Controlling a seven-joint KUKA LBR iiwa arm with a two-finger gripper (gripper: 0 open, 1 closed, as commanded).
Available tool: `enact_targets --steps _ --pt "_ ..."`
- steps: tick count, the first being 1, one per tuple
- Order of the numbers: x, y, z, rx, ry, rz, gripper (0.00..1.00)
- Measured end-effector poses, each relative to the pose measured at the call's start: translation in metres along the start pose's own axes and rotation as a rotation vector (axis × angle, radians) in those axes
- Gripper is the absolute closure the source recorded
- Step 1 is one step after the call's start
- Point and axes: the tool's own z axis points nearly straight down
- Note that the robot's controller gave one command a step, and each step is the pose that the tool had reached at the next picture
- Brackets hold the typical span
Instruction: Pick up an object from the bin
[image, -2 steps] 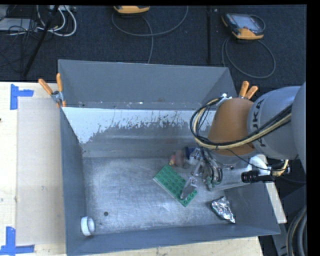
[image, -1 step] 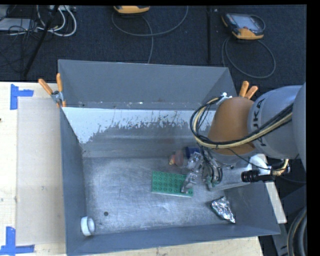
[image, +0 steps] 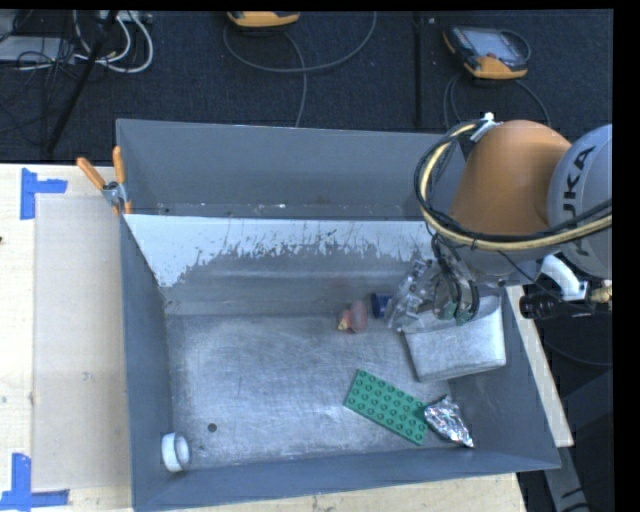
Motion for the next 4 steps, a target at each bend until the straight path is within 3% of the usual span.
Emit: enact_targets --steps 1,2,3,4 --pt "0.012 -0.025 0.051 0.007 0.013 0.256 1.0" --pt "0.011 -0.024 0.049 0.006 0.011 0.255 0.0" --pt "0.064 -0.06 0.135 0.002 0.005 0.021 0.0" --pt "0.064 -0.06 0.134 0.001 0.006 0.024 1.0"
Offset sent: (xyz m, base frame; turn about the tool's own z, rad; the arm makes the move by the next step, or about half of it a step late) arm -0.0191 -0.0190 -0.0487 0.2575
